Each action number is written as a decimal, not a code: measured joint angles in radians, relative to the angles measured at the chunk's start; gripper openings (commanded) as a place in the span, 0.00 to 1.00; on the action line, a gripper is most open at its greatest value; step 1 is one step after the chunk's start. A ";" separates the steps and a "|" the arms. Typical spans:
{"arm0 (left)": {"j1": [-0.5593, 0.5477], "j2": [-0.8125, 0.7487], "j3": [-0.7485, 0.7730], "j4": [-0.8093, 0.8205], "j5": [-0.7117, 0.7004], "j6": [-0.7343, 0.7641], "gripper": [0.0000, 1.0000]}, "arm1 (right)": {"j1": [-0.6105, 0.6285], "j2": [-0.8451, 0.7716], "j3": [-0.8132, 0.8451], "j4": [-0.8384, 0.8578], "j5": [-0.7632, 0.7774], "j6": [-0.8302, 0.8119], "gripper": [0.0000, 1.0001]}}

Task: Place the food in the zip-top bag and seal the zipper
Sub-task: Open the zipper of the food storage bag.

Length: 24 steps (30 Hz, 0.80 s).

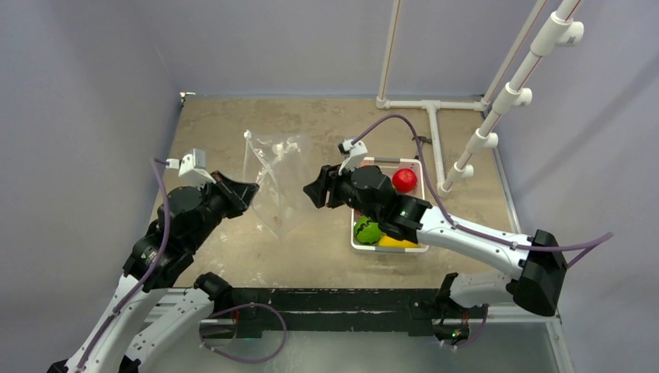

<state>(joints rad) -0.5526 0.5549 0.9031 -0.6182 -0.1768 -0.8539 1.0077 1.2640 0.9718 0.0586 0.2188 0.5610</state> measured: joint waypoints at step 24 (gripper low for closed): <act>0.000 0.266 0.238 -0.176 -0.227 0.279 0.00 | 0.151 0.219 0.491 -0.232 0.156 -0.020 0.70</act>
<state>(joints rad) -0.5526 0.8204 1.1412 -0.7940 -0.4034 -0.5747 1.1591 1.4834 1.4631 -0.1730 0.3744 0.5407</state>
